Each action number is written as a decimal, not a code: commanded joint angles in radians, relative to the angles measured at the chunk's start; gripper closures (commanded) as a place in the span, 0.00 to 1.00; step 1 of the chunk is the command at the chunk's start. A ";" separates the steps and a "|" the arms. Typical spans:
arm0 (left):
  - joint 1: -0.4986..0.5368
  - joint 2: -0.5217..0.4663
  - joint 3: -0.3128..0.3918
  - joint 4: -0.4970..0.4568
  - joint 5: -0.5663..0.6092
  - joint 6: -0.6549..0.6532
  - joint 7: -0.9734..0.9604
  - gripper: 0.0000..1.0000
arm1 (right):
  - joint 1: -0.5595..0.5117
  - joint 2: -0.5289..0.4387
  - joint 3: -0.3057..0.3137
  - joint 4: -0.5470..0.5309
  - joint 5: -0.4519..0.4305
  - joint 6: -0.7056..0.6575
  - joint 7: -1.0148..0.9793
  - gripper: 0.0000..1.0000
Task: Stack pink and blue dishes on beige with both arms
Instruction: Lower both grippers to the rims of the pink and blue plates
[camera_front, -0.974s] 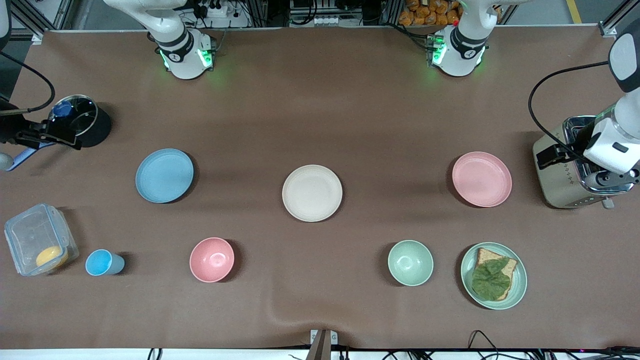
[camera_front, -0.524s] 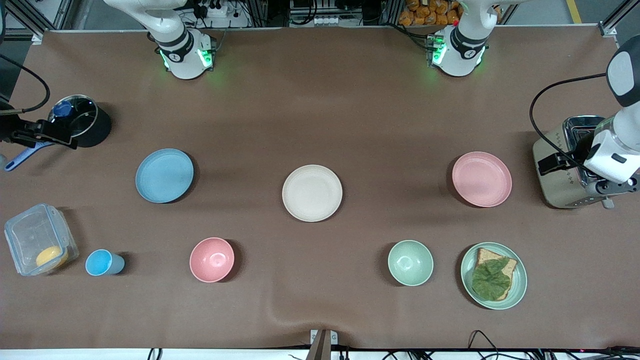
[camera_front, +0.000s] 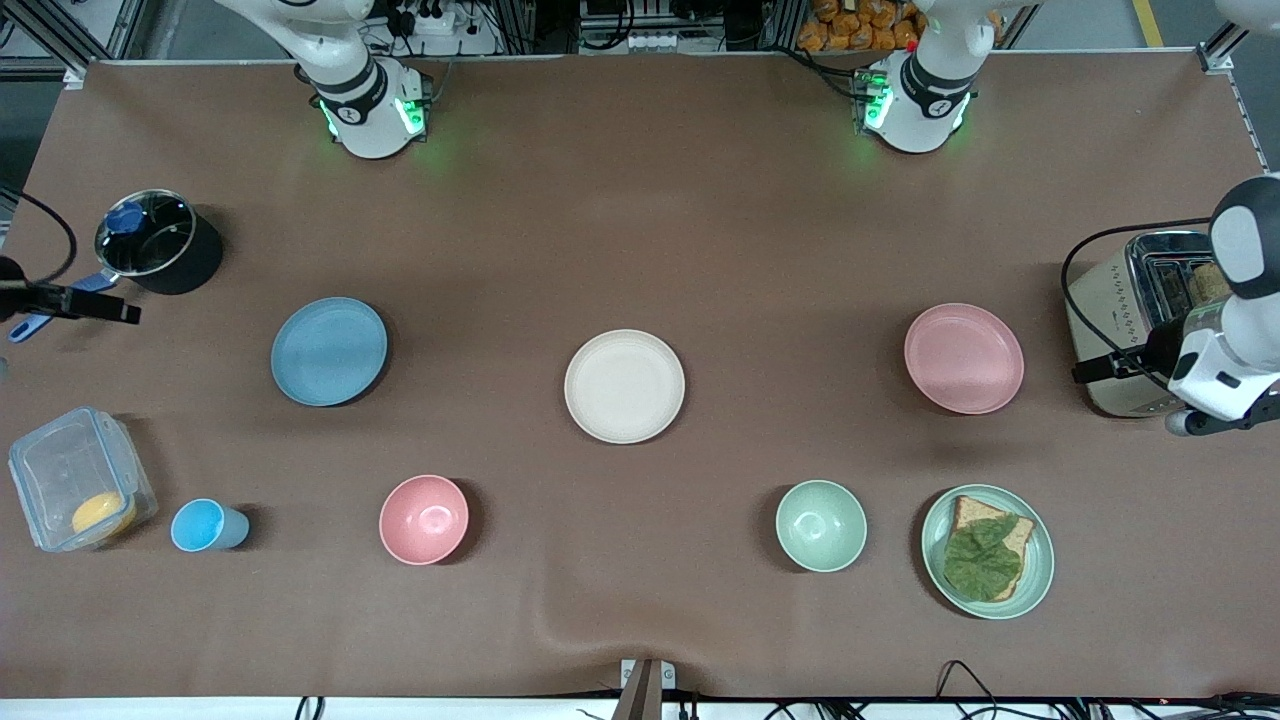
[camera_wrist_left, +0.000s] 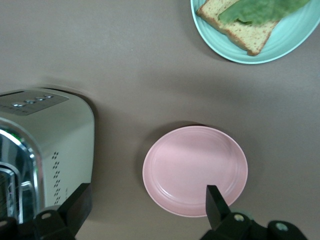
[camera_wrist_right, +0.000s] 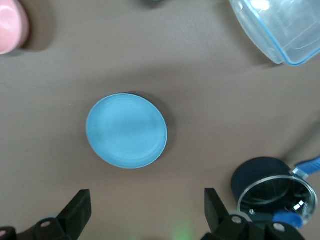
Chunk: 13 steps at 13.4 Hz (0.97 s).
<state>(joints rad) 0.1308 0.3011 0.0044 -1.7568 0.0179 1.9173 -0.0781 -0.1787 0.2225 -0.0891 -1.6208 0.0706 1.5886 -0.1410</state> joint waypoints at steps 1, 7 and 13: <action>0.018 0.027 -0.006 -0.010 -0.016 0.028 0.015 0.00 | -0.036 -0.022 0.014 -0.126 0.031 0.104 -0.061 0.00; 0.052 0.064 -0.011 -0.081 -0.018 0.143 0.021 0.00 | -0.096 0.050 0.014 -0.369 0.121 0.395 -0.222 0.00; 0.063 0.039 -0.069 -0.136 -0.032 0.123 0.021 0.00 | -0.113 0.138 0.017 -0.462 0.146 0.523 -0.345 0.00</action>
<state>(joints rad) 0.1769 0.3622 -0.0570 -1.8550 0.0052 2.0391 -0.0762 -0.2753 0.3642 -0.0891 -2.0229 0.1928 2.0501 -0.4418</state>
